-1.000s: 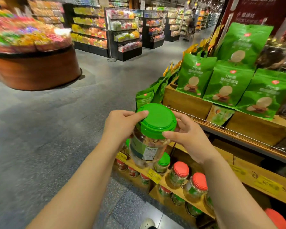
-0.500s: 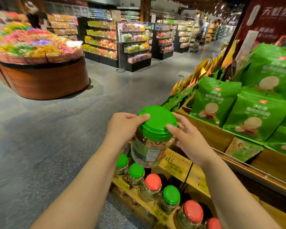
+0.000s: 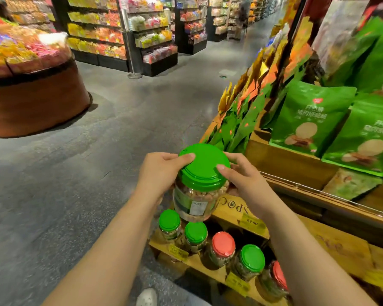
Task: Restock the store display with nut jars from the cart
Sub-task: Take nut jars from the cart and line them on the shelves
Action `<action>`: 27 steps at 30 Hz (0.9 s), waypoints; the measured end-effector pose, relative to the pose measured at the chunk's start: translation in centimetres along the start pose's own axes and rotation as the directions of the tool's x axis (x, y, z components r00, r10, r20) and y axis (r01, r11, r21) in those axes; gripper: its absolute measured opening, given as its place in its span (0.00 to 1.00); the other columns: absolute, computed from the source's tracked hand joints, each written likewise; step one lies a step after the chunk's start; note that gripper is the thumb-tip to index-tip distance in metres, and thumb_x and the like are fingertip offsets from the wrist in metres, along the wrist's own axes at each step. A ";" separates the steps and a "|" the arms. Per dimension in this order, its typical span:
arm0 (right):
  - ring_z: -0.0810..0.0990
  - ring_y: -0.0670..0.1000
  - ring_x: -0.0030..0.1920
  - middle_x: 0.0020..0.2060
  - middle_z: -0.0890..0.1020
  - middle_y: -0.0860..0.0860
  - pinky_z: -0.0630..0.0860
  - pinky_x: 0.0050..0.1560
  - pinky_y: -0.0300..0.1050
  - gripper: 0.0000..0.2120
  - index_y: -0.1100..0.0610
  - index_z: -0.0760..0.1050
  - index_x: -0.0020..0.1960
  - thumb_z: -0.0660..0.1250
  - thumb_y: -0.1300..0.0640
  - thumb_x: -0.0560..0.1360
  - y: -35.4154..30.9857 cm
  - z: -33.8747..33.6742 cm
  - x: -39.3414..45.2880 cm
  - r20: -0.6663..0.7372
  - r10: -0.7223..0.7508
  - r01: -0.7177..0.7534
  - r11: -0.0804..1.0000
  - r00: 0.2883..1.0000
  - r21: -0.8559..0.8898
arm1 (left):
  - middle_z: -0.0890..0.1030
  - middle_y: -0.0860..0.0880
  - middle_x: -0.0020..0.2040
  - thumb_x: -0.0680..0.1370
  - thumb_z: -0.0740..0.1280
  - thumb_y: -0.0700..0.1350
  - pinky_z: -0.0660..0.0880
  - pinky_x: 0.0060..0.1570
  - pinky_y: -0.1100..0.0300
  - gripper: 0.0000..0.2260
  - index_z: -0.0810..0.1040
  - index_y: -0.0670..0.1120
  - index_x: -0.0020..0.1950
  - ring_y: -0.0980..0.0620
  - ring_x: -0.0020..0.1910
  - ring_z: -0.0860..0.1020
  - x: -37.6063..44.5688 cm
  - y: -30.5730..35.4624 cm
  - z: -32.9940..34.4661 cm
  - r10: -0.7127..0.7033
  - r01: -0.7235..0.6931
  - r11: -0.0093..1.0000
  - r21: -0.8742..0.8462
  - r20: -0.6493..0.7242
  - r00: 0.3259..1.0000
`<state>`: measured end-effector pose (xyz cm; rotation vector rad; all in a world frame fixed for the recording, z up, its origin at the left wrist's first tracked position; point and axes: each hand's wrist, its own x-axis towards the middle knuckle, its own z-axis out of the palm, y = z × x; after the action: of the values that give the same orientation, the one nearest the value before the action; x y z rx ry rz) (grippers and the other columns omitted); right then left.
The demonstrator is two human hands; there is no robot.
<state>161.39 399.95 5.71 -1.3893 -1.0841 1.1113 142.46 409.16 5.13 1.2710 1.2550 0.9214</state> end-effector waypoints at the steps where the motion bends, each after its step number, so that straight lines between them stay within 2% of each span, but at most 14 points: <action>1: 0.82 0.56 0.60 0.56 0.84 0.50 0.78 0.60 0.66 0.13 0.47 0.75 0.64 0.69 0.51 0.80 0.4 1.2 0.9 -0.052 0.029 -0.030 0.999 0.998 -0.011 | 0.88 0.49 0.42 0.59 0.80 0.64 0.83 0.52 0.40 0.27 0.88 0.46 0.48 0.48 0.47 0.86 1.4 -0.3 -0.8 -0.003 0.002 1.000 0.014 0.039 0.999; 4: 0.82 0.57 0.60 0.56 0.83 0.52 0.80 0.52 0.72 0.12 0.52 0.75 0.61 0.70 0.52 0.79 1.1 4.5 3.1 -0.176 0.117 -0.115 0.993 0.977 0.022 | 0.87 0.48 0.39 0.67 0.80 0.57 0.80 0.44 0.51 0.16 0.88 0.45 0.44 0.54 0.39 0.83 5.6 -1.4 -3.0 0.008 -0.016 0.999 0.043 0.166 0.986; 5: 0.82 0.56 0.59 0.55 0.83 0.53 0.81 0.50 0.71 0.12 0.55 0.74 0.60 0.71 0.53 0.79 1.4 5.6 4.0 -0.215 0.138 -0.137 0.990 0.967 0.019 | 0.87 0.48 0.38 0.65 0.80 0.59 0.78 0.43 0.53 0.18 0.88 0.46 0.43 0.54 0.38 0.82 7.3 -2.0 -3.7 0.013 -0.024 0.998 0.053 0.200 0.980; 7: 0.84 0.55 0.54 0.53 0.83 0.55 0.82 0.46 0.70 0.14 0.58 0.74 0.59 0.72 0.54 0.78 1.8 7.7 5.5 -0.298 0.172 -0.181 0.984 0.939 0.000 | 0.87 0.49 0.40 0.56 0.80 0.68 0.80 0.48 0.52 0.27 0.89 0.50 0.44 0.54 0.41 0.83 10.4 -3.4 -4.7 -0.003 -0.020 0.996 0.091 0.241 0.971; 8: 0.85 0.55 0.53 0.53 0.83 0.56 0.82 0.45 0.69 0.14 0.59 0.74 0.58 0.73 0.55 0.77 2.1 8.6 6.2 -0.333 0.182 -0.193 0.981 0.925 -0.001 | 0.88 0.50 0.42 0.52 0.79 0.72 0.82 0.53 0.48 0.32 0.89 0.52 0.46 0.53 0.45 0.85 11.7 -4.0 -5.2 -0.016 -0.011 0.995 0.102 0.262 0.965; 9: 0.85 0.55 0.52 0.52 0.84 0.57 0.83 0.44 0.68 0.15 0.59 0.74 0.58 0.74 0.55 0.76 2.4 9.4 6.7 -0.360 0.191 -0.203 0.979 0.913 0.004 | 0.88 0.51 0.45 0.50 0.79 0.74 0.81 0.56 0.44 0.36 0.89 0.52 0.48 0.51 0.48 0.86 12.8 -4.7 -5.4 -0.026 -0.003 0.995 0.104 0.276 0.961; 11: 0.86 0.55 0.49 0.49 0.85 0.55 0.83 0.44 0.68 0.16 0.59 0.73 0.58 0.75 0.55 0.76 3.0 10.7 8.0 -0.396 0.236 -0.243 0.969 0.887 0.032 | 0.88 0.50 0.48 0.48 0.78 0.75 0.80 0.58 0.41 0.40 0.88 0.50 0.51 0.49 0.51 0.86 14.9 -6.3 -6.0 -0.061 0.025 0.992 0.120 0.304 0.951; 15: 0.87 0.51 0.46 0.48 0.86 0.54 0.84 0.43 0.64 0.18 0.57 0.73 0.59 0.76 0.53 0.75 4.3 12.0 10.3 -0.418 0.317 -0.323 0.945 0.851 0.060 | 0.88 0.48 0.48 0.52 0.80 0.72 0.80 0.58 0.41 0.38 0.88 0.48 0.52 0.47 0.50 0.86 17.5 -8.1 -6.4 -0.130 0.091 0.988 0.124 0.361 0.923; 18: 0.87 0.52 0.46 0.49 0.85 0.54 0.84 0.41 0.64 0.20 0.57 0.72 0.59 0.77 0.53 0.74 6.2 12.3 12.5 -0.426 0.377 -0.381 0.921 0.822 0.081 | 0.88 0.48 0.47 0.60 0.81 0.64 0.81 0.54 0.49 0.27 0.88 0.48 0.51 0.50 0.47 0.86 19.0 -9.3 -6.3 -0.183 0.119 0.976 0.180 0.395 0.900; 20: 0.87 0.54 0.47 0.50 0.85 0.54 0.84 0.41 0.66 0.21 0.57 0.72 0.59 0.78 0.52 0.73 8.3 12.2 13.8 -0.443 0.409 -0.416 0.905 0.797 0.088 | 0.88 0.50 0.50 0.59 0.79 0.67 0.81 0.55 0.51 0.32 0.87 0.47 0.55 0.53 0.50 0.85 20.0 -10.9 -5.9 -0.199 0.120 0.967 0.224 0.371 0.907; 23: 0.86 0.57 0.50 0.53 0.84 0.57 0.84 0.43 0.65 0.23 0.55 0.71 0.58 0.79 0.51 0.71 11.9 11.8 15.4 -0.432 0.479 -0.474 0.871 0.764 0.127 | 0.87 0.52 0.52 0.54 0.77 0.76 0.80 0.61 0.46 0.42 0.86 0.49 0.58 0.52 0.54 0.85 22.0 -14.3 -5.3 -0.221 0.124 0.955 0.270 0.367 0.904; 27: 0.86 0.59 0.49 0.53 0.84 0.57 0.85 0.41 0.63 0.22 0.53 0.71 0.55 0.80 0.50 0.70 16.5 11.6 16.6 -0.428 0.540 -0.538 0.832 0.725 0.139 | 0.87 0.52 0.55 0.56 0.75 0.77 0.79 0.62 0.45 0.43 0.85 0.49 0.60 0.52 0.56 0.84 23.5 -19.1 -4.5 -0.291 0.170 0.928 0.332 0.361 0.886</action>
<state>153.68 416.80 -12.70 -1.9123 -0.3285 1.0978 138.66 430.36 -16.59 1.4139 1.2013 0.2783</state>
